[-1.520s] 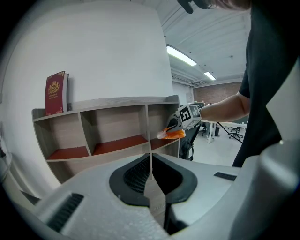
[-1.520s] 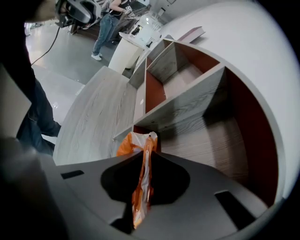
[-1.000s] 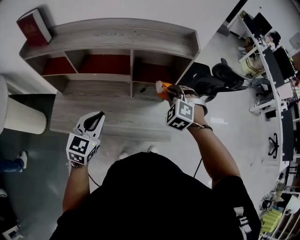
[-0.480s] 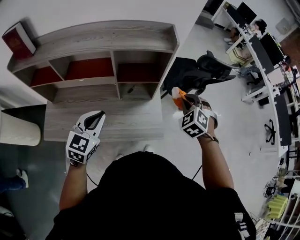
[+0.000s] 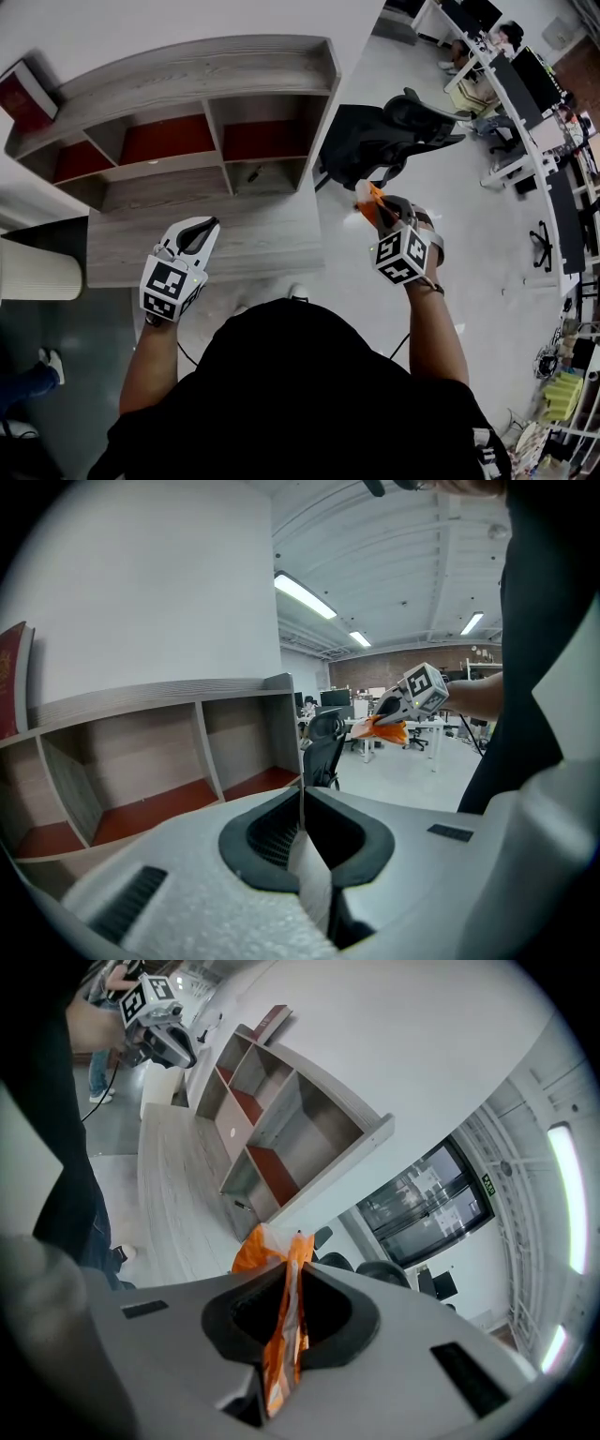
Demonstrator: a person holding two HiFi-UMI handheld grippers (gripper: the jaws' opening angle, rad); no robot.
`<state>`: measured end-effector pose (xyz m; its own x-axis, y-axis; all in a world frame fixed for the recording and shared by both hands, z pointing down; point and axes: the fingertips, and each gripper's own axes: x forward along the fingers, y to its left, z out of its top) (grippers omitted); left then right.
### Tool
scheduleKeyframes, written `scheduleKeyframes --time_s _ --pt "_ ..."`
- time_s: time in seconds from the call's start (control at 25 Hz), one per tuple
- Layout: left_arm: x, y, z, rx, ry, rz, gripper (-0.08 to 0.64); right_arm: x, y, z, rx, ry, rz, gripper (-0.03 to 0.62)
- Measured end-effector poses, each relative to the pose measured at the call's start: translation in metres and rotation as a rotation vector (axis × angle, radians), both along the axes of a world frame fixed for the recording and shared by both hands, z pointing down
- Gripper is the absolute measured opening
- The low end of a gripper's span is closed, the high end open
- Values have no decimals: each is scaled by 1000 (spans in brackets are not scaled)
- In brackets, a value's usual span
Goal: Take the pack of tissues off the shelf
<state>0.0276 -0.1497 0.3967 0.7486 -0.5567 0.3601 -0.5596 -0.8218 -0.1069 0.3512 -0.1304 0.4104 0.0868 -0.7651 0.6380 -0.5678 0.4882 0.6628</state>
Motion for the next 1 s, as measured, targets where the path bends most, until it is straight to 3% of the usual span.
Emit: scheduleKeyframes --time_s 0.2,0.56,1.0 --pt "2 3 0 -3 -1 6 29 -5 2 -6 35 -10 -18 26" --pt "-7 8 7 -24 13 -31 29 -23 -8 2 5 -13 -68 26" --pt "-54 17 21 -54 21 -143 29 -98 -42 17 -30 -16 -251 25"
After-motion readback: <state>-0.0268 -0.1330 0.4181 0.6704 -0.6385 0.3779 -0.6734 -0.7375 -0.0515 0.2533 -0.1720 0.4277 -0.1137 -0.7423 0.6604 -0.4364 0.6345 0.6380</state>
